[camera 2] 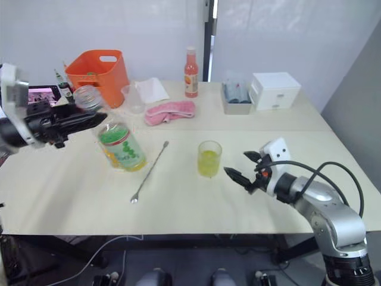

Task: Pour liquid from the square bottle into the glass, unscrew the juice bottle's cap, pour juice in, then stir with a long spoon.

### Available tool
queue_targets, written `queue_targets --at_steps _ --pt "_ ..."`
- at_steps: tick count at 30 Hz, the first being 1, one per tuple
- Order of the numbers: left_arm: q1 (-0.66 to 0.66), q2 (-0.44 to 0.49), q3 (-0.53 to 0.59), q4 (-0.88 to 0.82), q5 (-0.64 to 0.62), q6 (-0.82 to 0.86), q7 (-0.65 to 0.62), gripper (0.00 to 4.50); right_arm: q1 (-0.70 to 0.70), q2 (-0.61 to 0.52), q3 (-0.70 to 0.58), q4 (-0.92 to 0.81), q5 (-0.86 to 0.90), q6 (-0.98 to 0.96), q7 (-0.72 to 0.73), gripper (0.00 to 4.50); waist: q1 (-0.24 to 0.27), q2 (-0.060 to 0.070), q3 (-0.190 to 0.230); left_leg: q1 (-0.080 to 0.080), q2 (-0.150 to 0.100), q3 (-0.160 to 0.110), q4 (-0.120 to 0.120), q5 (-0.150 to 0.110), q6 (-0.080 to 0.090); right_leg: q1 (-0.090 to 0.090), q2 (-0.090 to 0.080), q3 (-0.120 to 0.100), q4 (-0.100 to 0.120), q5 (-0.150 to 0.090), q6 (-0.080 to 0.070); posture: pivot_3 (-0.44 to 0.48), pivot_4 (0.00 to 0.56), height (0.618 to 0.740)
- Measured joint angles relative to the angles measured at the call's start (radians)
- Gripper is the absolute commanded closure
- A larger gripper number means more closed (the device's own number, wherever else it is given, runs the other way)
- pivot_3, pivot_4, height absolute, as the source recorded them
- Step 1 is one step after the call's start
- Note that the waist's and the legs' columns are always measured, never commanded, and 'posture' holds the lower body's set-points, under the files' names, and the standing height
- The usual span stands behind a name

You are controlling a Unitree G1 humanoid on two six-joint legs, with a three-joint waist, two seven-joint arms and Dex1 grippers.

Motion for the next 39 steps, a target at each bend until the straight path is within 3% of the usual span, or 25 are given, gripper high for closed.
queue_targets --at_steps 4,10,17,24,30,39 --pt "0.105 0.029 0.034 0.038 0.019 -0.041 0.010 3.00 -0.013 -0.013 -0.010 0.002 0.046 0.007 0.056 0.02 0.003 0.000 0.000 0.001 0.000 0.001 0.000 0.000 0.000 0.000 0.000 0.000 0.000 0.000 0.000 0.000 0.150 0.715" --pt "0.111 0.041 0.031 0.222 0.115 -0.157 0.068 3.00 -0.017 -0.028 -0.012 -0.059 0.141 0.068 0.082 0.02 0.006 0.000 0.000 0.000 0.000 0.001 -0.001 0.000 0.000 0.000 0.000 0.000 -0.001 0.000 0.000 0.000 0.150 0.715" --pt "-0.067 0.035 -0.069 0.507 0.250 -0.313 0.178 3.00 -0.020 -0.021 -0.015 -0.157 0.227 0.135 0.015 0.02 0.016 -0.007 0.000 0.000 0.000 0.001 -0.001 0.000 0.000 0.000 -0.001 0.000 -0.001 0.000 0.000 0.000 0.150 0.715" --pt "-0.263 -0.034 -0.173 0.739 0.349 -0.465 0.238 3.00 -0.020 -0.019 -0.016 -0.168 0.243 0.139 -0.024 0.02 0.020 -0.009 0.000 -0.001 -0.001 0.001 0.000 0.000 0.000 -0.001 -0.001 0.000 -0.001 0.000 0.000 0.000 0.150 0.715" --pt "-0.350 -0.101 -0.233 0.891 0.406 -0.565 0.248 3.00 -0.053 -0.024 -0.016 -0.164 0.245 0.139 -0.035 0.02 0.019 -0.009 0.000 -0.003 0.000 0.001 0.000 0.000 0.000 -0.002 -0.001 -0.001 -0.001 0.000 0.000 0.000 0.150 0.715" --pt "-0.378 -0.123 -0.239 0.982 0.417 -0.655 0.267 3.00 -0.080 -0.025 -0.012 -0.151 0.243 0.139 -0.044 0.02 0.019 -0.009 0.000 -0.001 -0.001 0.001 0.000 0.000 0.000 -0.001 -0.001 -0.001 0.000 0.000 0.000 0.000 0.150 0.715"
